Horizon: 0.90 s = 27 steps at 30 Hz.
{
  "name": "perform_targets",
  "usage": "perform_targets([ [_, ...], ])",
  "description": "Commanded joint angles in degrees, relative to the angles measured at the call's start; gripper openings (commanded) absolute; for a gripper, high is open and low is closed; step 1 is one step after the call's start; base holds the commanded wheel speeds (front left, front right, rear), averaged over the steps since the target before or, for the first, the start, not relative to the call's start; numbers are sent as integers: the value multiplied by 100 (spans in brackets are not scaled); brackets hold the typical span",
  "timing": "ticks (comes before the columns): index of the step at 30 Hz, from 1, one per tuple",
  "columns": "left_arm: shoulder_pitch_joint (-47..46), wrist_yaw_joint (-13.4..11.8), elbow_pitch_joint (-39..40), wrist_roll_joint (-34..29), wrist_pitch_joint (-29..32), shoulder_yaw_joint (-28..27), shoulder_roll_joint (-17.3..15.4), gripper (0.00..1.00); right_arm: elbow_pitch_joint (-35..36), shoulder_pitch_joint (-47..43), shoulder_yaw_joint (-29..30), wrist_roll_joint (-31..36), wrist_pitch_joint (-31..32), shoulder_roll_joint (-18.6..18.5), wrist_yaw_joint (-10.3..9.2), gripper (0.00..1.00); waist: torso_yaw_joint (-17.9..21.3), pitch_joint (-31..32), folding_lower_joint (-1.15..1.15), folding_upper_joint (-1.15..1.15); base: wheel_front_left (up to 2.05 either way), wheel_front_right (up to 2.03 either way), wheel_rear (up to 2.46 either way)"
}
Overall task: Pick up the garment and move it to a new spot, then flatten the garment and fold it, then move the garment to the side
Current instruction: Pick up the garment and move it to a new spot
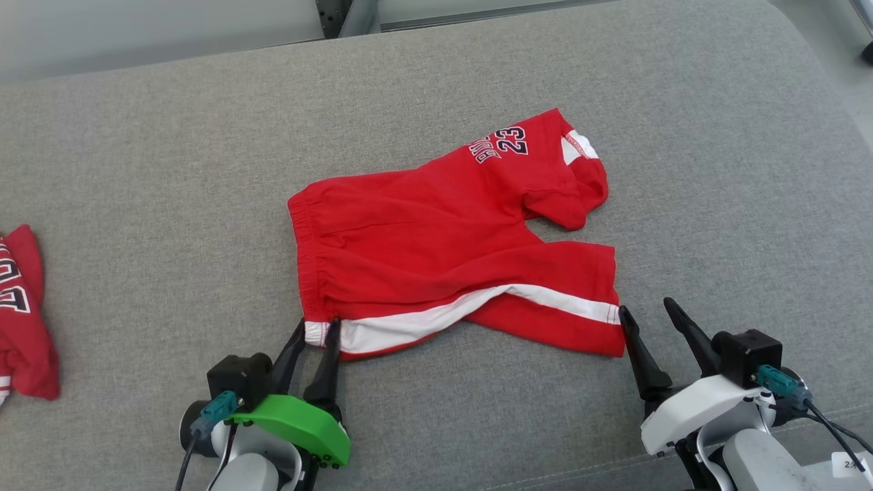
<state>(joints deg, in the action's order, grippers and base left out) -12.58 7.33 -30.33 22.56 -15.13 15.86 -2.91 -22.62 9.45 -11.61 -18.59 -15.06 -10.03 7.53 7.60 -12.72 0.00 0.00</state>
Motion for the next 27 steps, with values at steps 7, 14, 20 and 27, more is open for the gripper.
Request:
perform_targets([
  [7, 16, 18, 205, -201, -4, -187, -61, 0, -47, 12, -141, -252, -17, -13, -8, 100, -22, -1, 0, 0, 0, 0, 0],
  [14, 44, 14, 233, -375, -4, -250, -48, 0, -127, 40, -635, -947, -17, -83, -8, 93, -89, -32, 0, 0, 0, 0, 0],
  [20, 34, 14, 216, -437, -4, -192, -29, 0, -149, 107, -779, -1214, -17, -175, -7, 92, -117, -33, 0, 0, 0, 0, 0],
  [27, 75, 14, 191, -434, -4, -147, -17, 0, -42, 27, -926, -1404, -17, -182, -8, 80, -107, -7, 0, 0, 0, 0, 0],
])
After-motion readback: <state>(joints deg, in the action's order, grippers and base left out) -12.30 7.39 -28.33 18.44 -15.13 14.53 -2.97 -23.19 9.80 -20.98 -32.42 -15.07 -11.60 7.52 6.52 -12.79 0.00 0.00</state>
